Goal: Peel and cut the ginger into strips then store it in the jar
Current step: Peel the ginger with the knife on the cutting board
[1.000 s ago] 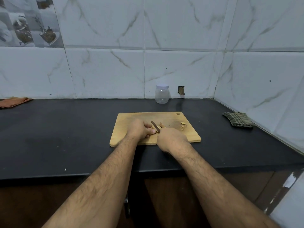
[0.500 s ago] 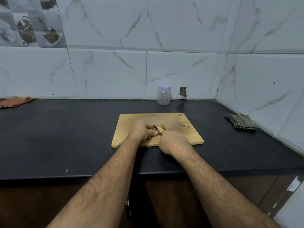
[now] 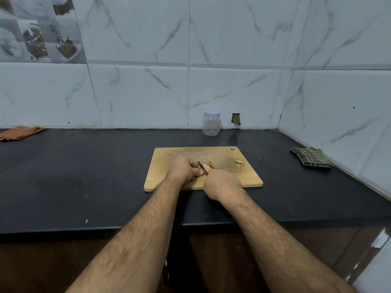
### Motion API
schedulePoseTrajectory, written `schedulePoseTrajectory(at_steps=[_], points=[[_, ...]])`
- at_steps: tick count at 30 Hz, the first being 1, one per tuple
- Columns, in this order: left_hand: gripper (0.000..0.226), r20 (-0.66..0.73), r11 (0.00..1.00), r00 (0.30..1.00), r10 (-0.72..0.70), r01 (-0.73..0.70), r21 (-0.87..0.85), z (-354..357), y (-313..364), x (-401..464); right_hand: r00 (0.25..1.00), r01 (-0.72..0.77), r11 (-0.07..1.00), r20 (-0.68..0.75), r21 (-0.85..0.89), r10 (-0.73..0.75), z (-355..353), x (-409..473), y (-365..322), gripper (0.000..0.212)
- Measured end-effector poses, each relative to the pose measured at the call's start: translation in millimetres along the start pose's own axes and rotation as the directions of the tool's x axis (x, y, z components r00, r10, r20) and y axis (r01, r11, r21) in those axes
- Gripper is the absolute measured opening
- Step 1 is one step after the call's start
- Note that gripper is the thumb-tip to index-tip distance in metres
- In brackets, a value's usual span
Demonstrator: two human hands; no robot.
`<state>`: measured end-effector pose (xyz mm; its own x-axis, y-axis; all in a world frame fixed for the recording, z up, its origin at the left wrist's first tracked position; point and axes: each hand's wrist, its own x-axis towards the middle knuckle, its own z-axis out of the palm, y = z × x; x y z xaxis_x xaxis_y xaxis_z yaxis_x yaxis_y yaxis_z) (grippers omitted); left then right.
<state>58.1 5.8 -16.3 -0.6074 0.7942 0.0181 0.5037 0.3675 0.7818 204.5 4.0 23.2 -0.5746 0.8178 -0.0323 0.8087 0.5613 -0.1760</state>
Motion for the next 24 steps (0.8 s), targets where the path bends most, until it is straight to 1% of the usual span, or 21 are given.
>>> schedulePoseTrajectory(at_steps=[6,16,24], points=[[0.01,-0.018,0.999,1.0,0.01,-0.009,0.053,2.3,-0.6,1.1,1.0,0.004,1.0,0.016,-0.006,-0.004,1.2,3.9,1.6,0.032],[0.007,-0.039,0.997,0.999,0.016,-0.013,0.077,3.2,1.3,1.1,0.999,-0.007,0.999,0.042,0.039,0.006,-1.9,6.7,7.0,0.03],[0.01,-0.054,0.993,0.998,0.012,-0.006,0.115,3.8,3.4,0.1,0.998,-0.012,0.996,0.065,0.087,0.006,-0.2,14.4,8.9,0.03]])
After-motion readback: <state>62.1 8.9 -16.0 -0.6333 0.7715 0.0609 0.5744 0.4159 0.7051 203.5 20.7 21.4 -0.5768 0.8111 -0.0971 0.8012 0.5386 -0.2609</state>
